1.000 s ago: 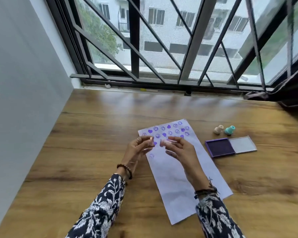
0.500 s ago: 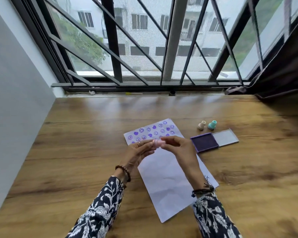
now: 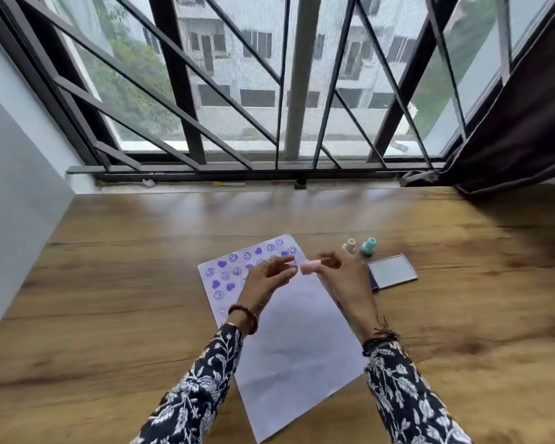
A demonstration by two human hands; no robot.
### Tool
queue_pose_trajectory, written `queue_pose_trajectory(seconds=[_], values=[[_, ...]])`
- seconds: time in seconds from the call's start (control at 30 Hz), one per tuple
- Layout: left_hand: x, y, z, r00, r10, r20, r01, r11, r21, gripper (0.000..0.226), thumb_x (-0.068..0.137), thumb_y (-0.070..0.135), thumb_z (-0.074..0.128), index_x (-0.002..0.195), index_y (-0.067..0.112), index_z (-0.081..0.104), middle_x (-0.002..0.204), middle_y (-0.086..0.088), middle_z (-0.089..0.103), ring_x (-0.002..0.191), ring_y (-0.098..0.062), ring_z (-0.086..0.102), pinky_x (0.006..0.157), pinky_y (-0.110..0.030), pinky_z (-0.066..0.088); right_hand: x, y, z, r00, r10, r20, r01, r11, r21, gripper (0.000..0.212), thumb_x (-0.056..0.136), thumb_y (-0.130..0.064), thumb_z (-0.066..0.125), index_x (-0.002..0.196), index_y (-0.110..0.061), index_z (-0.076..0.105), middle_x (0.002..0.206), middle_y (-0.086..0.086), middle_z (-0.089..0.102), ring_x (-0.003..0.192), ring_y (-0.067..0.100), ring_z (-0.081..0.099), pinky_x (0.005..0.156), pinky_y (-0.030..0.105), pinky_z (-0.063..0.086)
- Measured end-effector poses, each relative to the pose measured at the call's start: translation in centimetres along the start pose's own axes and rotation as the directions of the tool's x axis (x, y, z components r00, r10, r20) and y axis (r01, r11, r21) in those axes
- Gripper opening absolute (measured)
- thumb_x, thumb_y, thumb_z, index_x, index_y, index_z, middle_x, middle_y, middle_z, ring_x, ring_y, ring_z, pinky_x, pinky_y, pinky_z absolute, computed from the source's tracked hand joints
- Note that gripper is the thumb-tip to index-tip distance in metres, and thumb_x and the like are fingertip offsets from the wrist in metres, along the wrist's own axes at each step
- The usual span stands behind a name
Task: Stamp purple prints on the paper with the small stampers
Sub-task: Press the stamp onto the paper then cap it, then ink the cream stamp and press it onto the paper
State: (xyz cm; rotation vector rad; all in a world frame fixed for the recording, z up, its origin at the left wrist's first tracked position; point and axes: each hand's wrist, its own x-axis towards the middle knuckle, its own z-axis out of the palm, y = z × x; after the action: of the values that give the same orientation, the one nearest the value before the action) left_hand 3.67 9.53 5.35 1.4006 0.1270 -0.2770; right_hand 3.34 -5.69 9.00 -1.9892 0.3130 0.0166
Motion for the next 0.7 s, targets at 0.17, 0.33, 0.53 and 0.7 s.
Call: queue_pose_trajectory(seconds=[0.17,0.33,0.53,0.7], values=[[2.5,-0.8,2.3,0.979,0.192,-0.069,-0.132,0.854,0.504,0.031,0.079,0.007,0.065,0.109,0.01,0.061,0.104,-0.009,0.066,0.098,-0.016,0.059,0.08,-0.01,0.042,4.5,1.6,-1.6,0.99,-0.136,-0.043,0.111,0.924,-0.366,0.009,0.082,-0.007,0.059,0.085,-0.009,0.068,0.091,0.009,0.072,0.081,0.017,0.063,0.072,0.024,0.046],[4.6,-2.2,3.9,0.98,0.194,0.052,-0.175,0.691,0.701,0.039,0.082,0.01,0.061,0.12,0.008,0.055,0.119,-0.014,0.061,0.111,-0.025,0.055,0.096,-0.03,0.041,6.3,3.6,-2.0,0.979,-0.203,-0.016,0.178,0.888,-0.424,0.018,0.086,-0.005,0.053,0.095,-0.009,0.069,0.098,0.01,0.07,0.092,0.023,0.065,0.076,0.026,0.045],[7.7,-1.7,7.0,0.986,0.166,-0.022,-0.105,0.721,0.685,0.054,0.081,0.004,0.059,0.132,0.008,0.041,0.112,-0.016,0.061,0.104,-0.027,0.058,0.084,-0.023,0.041,7.4,4.2,-2.0,0.972,-0.234,-0.005,0.207,0.868,-0.451,0.027,0.087,-0.003,0.051,0.11,-0.011,0.064,0.109,0.011,0.068,0.098,0.023,0.063,0.08,0.027,0.047],[10.2,-0.5,6.9,0.951,0.28,-0.133,-0.094,0.67,0.736,0.057,0.077,0.004,0.063,0.128,0.003,0.037,0.121,-0.022,0.049,0.105,-0.034,0.053,0.087,-0.032,0.042,10.0,2.8,-0.4,0.968,-0.217,0.125,0.25,0.846,-0.471,0.042,0.088,-0.002,0.05,0.126,-0.017,0.054,0.123,0.012,0.063,0.111,0.027,0.059,0.096,0.037,0.049]])
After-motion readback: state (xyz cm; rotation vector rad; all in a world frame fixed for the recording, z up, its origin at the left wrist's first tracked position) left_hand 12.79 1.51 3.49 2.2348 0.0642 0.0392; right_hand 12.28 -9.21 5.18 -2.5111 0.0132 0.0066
